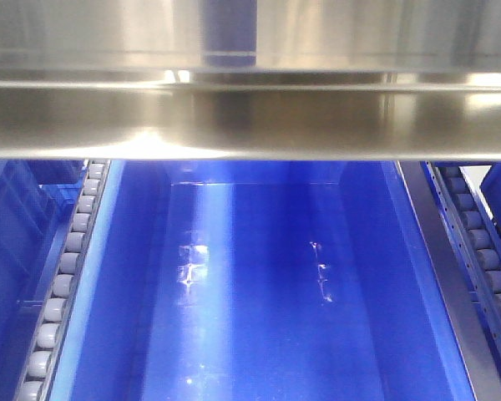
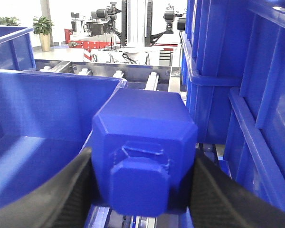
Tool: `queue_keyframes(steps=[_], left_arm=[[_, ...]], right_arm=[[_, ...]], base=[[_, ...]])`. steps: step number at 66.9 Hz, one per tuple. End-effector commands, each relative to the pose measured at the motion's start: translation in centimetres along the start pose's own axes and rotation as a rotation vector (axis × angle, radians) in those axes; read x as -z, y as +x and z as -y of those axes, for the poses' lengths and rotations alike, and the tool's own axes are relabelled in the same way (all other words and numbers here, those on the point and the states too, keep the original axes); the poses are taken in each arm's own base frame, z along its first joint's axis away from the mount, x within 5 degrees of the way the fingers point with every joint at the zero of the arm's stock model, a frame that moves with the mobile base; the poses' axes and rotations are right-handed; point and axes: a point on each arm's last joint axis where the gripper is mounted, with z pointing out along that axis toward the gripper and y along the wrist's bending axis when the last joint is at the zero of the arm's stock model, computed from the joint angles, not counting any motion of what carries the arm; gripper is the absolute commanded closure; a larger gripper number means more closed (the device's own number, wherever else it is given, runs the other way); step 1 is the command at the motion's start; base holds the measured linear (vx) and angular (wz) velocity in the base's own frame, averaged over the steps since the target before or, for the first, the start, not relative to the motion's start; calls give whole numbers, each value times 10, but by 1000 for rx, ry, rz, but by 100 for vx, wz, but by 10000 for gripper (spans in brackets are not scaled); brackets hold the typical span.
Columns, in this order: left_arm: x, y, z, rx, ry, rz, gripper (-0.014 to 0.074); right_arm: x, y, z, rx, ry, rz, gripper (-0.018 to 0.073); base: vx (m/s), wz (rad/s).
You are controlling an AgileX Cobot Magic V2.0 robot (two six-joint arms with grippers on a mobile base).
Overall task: Pour parts from conveyor to right shelf
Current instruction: 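Position the base in front of the empty blue bin on the shelf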
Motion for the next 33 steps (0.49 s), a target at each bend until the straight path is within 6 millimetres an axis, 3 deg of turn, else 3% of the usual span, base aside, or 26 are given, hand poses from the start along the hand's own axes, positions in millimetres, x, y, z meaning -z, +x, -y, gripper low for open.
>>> queue_keyframes(steps=[1,33], left_arm=[[2,-14,1,14,10,110,603],[2,-14,1,14,10,110,603]], right_arm=[[1,-15,0,19,0,91,564],[1,-17,-1,-21,-17,108,564]], base=[[0,0],[0,0]])
